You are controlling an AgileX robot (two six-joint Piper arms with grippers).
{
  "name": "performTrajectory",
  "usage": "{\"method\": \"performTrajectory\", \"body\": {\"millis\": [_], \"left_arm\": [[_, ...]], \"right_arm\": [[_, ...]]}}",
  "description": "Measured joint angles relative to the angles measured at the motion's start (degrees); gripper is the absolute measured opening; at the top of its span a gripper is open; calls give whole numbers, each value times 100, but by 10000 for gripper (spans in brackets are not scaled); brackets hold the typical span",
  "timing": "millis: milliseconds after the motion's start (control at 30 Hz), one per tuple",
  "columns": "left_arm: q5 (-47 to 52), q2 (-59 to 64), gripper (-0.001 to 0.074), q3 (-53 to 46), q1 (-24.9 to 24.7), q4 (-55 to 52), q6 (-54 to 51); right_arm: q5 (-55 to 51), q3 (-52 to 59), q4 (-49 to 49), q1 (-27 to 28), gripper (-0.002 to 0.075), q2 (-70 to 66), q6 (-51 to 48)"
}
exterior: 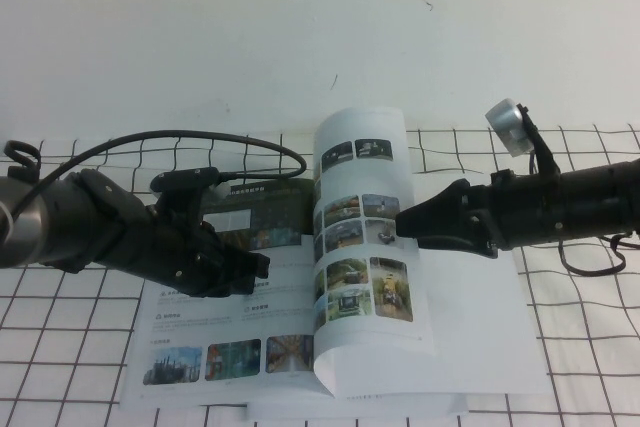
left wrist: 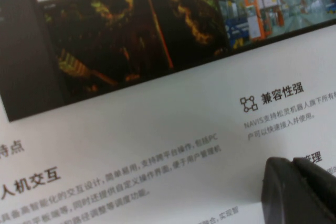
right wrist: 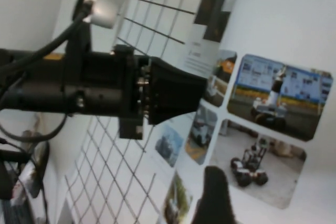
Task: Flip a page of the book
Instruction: Open the closed book
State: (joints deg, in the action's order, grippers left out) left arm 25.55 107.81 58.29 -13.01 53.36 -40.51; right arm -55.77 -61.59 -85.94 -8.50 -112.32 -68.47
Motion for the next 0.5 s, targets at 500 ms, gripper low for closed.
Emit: {"method": "performTrajectory", "body": {"millis": [500], "left_arm": [[0,0,-3,0,0,0,0]], "right_arm": [[-1021,0,-966,0,503,0,-348]]}}
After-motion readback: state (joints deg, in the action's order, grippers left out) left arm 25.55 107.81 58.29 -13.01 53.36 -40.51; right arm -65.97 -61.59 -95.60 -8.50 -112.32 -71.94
